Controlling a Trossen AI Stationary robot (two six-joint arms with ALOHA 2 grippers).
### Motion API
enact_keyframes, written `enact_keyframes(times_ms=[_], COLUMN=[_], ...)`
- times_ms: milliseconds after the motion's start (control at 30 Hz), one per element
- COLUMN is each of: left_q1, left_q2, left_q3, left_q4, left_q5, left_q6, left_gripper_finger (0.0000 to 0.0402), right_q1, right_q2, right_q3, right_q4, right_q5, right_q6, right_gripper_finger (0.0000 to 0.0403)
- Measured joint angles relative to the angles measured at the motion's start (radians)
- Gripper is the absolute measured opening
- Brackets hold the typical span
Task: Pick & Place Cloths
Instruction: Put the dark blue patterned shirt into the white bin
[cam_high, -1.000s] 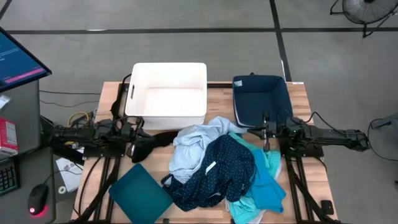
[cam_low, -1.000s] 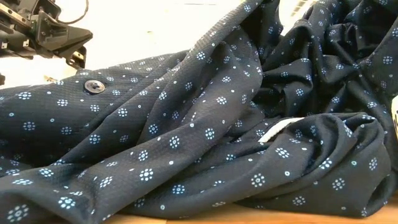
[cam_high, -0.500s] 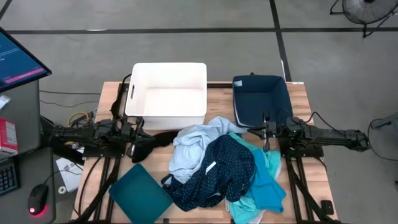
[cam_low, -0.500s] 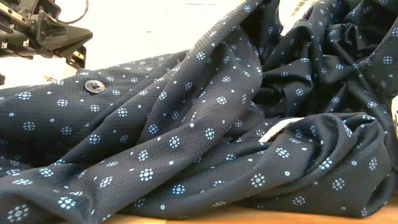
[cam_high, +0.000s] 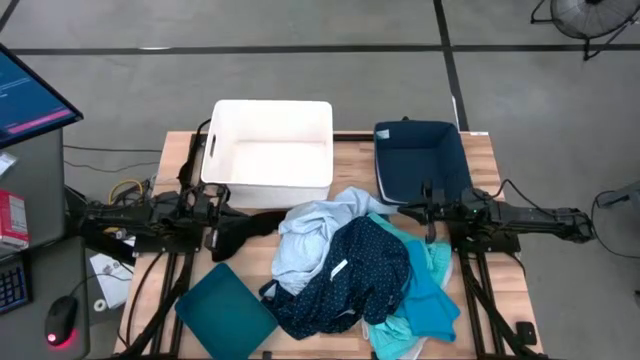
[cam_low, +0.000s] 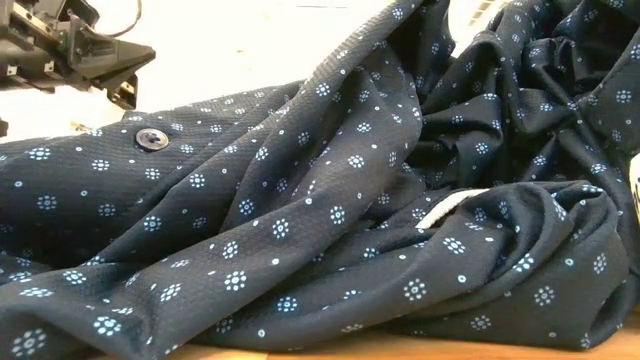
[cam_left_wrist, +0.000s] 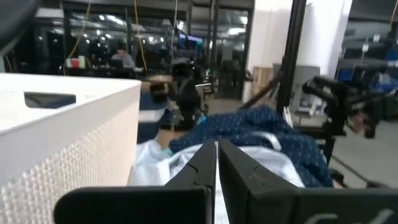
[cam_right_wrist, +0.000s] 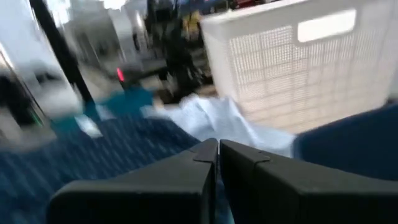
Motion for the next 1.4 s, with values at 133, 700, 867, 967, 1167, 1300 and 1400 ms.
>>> enact_keyframes(times_ms=[133,700,867,967,1167,1300,1400], left_q1=[0.000,0.001,0.001,0.001,0.000,0.000,0.000], left_q2=[0.000,0.000,0.001,0.006,0.073,0.259,0.468], left_q3=[0.000,0.000,0.000,0.001,0.121,0.313,0.487], left_q4=[0.141,0.578,0.630,0.697,0.839,0.802,0.750], left_q5=[-0.005,-0.008,-0.016,-0.043,-0.027,-0.013,0.044], left_q6=[-0.002,-0.078,-0.200,-0.225,-0.228,-0.227,-0.228], left_gripper_finger=[0.0002,0.0002,0.0002,0.0002,0.0002,0.0002,0.0002], right_q1=[0.004,0.001,0.001,0.001,0.002,0.004,0.003], right_q2=[0.000,0.010,0.009,0.009,0.009,0.009,0.009], right_q3=[0.000,0.000,0.000,0.000,0.000,0.000,0.000], right_q4=[0.024,-0.029,-0.027,-0.026,-0.025,-0.025,-0.025], right_q5=[0.002,0.007,0.008,0.008,0.008,0.008,0.008], right_q6=[0.161,-0.071,-0.059,-0.058,-0.040,-0.040,-0.041], right_gripper_finger=[0.0016,0.0016,0.0016,0.0016,0.0016,0.0016,0.0016])
